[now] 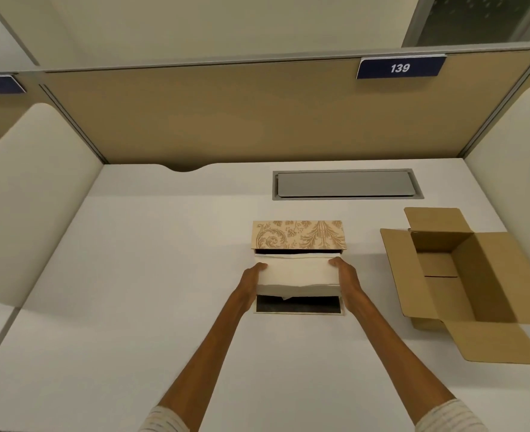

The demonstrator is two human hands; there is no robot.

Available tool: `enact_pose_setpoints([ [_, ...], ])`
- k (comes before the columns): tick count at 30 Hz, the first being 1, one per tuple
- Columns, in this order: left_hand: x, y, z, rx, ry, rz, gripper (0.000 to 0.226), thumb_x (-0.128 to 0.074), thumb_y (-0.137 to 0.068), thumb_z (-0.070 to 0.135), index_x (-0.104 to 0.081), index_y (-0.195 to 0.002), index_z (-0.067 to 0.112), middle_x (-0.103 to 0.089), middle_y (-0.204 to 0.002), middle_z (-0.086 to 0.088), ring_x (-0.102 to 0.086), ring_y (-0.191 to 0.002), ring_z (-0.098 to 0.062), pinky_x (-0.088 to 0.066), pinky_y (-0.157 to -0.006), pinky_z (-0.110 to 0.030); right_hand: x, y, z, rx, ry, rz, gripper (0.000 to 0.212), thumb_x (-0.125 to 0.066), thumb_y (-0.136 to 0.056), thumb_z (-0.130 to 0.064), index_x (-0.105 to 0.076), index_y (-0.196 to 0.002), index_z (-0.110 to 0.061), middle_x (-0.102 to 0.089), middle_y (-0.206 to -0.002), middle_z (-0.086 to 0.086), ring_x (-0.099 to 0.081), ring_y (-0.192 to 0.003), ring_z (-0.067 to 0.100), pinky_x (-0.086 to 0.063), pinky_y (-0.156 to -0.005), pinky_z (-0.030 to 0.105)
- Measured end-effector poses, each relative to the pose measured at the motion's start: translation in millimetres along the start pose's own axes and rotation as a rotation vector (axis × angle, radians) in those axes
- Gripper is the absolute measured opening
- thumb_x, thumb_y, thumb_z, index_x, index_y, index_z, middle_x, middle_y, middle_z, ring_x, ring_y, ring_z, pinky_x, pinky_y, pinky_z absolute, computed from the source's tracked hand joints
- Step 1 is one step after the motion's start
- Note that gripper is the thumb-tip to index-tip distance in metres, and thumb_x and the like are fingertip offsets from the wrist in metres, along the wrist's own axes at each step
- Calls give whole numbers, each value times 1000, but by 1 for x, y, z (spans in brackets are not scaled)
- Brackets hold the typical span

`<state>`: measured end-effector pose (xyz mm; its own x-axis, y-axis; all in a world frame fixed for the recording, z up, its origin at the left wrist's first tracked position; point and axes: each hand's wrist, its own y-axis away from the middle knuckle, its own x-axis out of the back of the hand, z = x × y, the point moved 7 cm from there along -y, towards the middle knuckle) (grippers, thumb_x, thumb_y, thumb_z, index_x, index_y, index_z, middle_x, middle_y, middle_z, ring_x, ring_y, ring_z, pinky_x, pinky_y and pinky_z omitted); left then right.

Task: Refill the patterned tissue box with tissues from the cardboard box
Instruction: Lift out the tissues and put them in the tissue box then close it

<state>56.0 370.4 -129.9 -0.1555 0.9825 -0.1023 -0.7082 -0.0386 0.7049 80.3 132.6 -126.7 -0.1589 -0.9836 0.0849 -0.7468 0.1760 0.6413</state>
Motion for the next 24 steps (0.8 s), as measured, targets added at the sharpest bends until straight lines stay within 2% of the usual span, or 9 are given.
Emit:
enact_pose_setpoints([
  [3, 1, -7, -5, -2, -41, 46, 27, -45, -99, 28, -52, -118, 9, -59, -116, -14, -54, -101, -24, -42, -93, -37, -1, -8, 7, -2, -13, 26, 22, -51, -89, -26, -59, -102, -10, -60, -102, 12, -53, -92, 24, -39, -82, 34],
  [5, 2, -10, -7, 5, -76, 79, 36, -44, -99, 29, -49, -126, 6, -55, -128, -18, -52, -109, -27, -42, -95, -38, -2, -12, 11, -4, -13, 50, 21, -52, -89, -27, -56, -101, -10, -57, -104, 12, -51, -88, 21, -38, -81, 35],
  [9, 4, -13, -12, 24, -187, 152, 53, -44, -100, 36, -33, -143, 9, -44, -144, -16, -44, -130, -32, -40, -109, -42, -1, -19, 18, -17, 8, 88, 43, -52, -90, -32, -49, -123, -5, -55, -120, 16, -50, -102, 26, -37, -81, 35],
  [11, 4, -13, -13, 24, -240, 171, 58, -43, -100, 41, -28, -148, 12, -38, -150, -15, -39, -136, -33, -35, -116, -50, 0, -20, 19, -3, 27, 104, 44, -51, -91, -33, -46, -125, -7, -54, -124, 16, -50, -102, 25, -38, -79, 35],
  [13, 4, -12, -14, 4, -300, 184, 61, -42, -100, 45, -24, -150, 15, -32, -154, -14, -33, -140, -34, -32, -118, -50, 0, -19, 20, 10, 61, 120, 44, -50, -92, -35, -41, -128, -11, -51, -128, 14, -49, -105, 25, -40, -82, 36],
  [16, 6, -8, -9, -106, -458, 244, 63, -42, -100, 46, -24, -151, 13, -29, -156, -14, -24, -144, -32, -28, -117, -49, 0, -17, 25, 56, 140, 141, 48, -48, -96, -37, -36, -136, -14, -47, -136, 13, -48, -119, 31, -43, -94, 40],
  [19, 7, -5, -4, -214, -540, 270, 63, -43, -100, 44, -28, -148, 8, -34, -154, -15, -24, -143, -32, -26, -118, -52, 0, -12, 26, 135, 182, 136, 49, -47, -97, -38, -37, -137, -13, -49, -137, 14, -48, -121, 32, -43, -95, 37],
  [22, 9, 1, -4, -273, -529, 297, 70, -47, -98, 45, -20, -150, 8, -29, -155, -15, -24, -143, -32, -25, -119, -53, 6, -7, 20, 219, 239, 172, 47, -48, -97, -37, -40, -136, -10, -48, -139, 13, -46, -125, 30, -42, -101, 40],
  [24, 10, 11, -1, -380, -628, 357, 75, -48, -96, 48, -15, -151, 10, -24, -157, -13, -22, -145, -30, -24, -119, -54, 15, -2, 16, 302, 269, 237, 48, -50, -97, -34, -40, -136, -9, -43, -142, 13, -42, -129, 29, -40, -105, 42],
])
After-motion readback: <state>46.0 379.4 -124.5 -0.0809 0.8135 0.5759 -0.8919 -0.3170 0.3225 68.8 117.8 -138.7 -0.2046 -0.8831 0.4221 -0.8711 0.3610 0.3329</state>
